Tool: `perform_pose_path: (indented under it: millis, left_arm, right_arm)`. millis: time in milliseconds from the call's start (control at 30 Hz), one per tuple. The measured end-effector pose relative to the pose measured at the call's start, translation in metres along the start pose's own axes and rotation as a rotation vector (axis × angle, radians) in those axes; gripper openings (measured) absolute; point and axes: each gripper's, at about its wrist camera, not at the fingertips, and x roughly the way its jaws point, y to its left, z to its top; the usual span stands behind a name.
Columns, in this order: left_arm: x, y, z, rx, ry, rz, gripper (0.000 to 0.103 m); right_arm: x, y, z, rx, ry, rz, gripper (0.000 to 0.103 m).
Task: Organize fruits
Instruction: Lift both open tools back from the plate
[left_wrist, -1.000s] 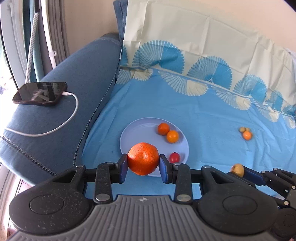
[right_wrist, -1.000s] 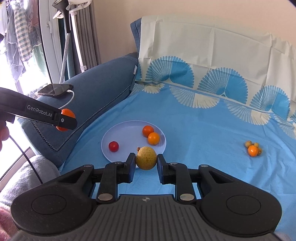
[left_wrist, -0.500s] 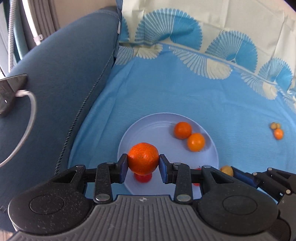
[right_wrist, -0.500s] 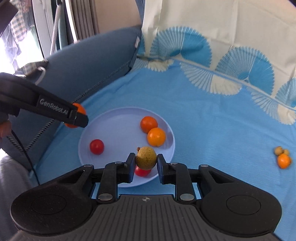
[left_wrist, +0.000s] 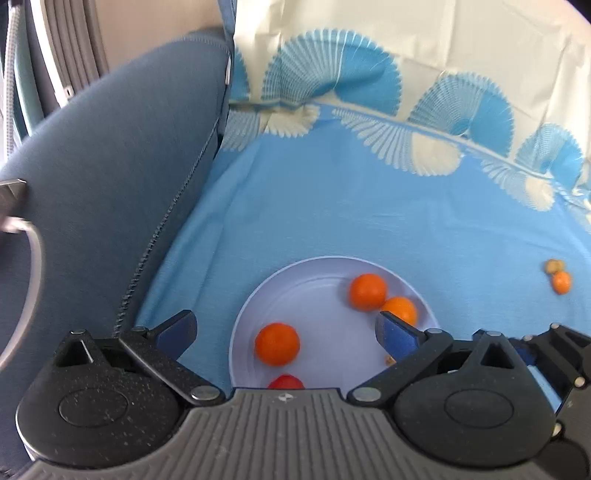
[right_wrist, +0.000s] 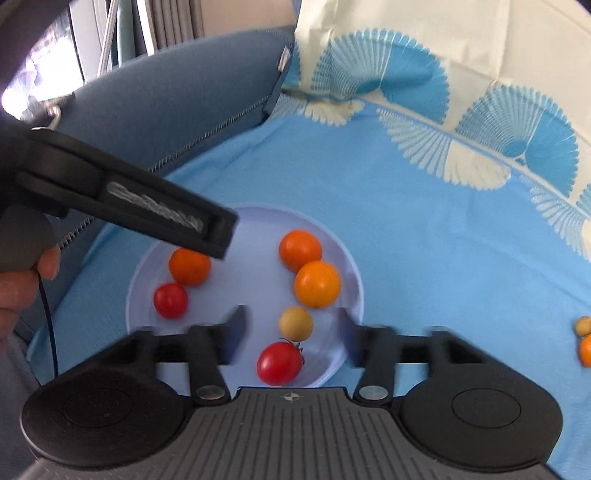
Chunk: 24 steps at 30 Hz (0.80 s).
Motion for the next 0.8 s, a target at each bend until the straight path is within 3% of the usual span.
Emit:
perform_pose_path:
  millis: [133,333,533,800]
  left_arm:
    - [-0.041,0.006,-0.022,-0.023,-0.005,0.037,0.103]
    - [-0.101,0.014,-0.059,-0.099,0.051,0.082,0.103]
    - [-0.153,0.009,-0.093,-0.111,0.001,0.082,0.103]
    - [-0.201,-0.009,-0.117,-0.084,-0.086,0.083,0.103]
  right_arm:
    - [-0.046,0.001,-0.009,0.053,-0.013,-0.003,0.087]
    - [-0.120,0.023,-0.042,0.076,-0.050,-0.050,0.098]
    - [-0.179,0.035,-0.062,0.131,-0.164,-0.099,0.101]
    - [-0.232,0.050,-0.082,0.102,-0.273,-0.116,0.102]
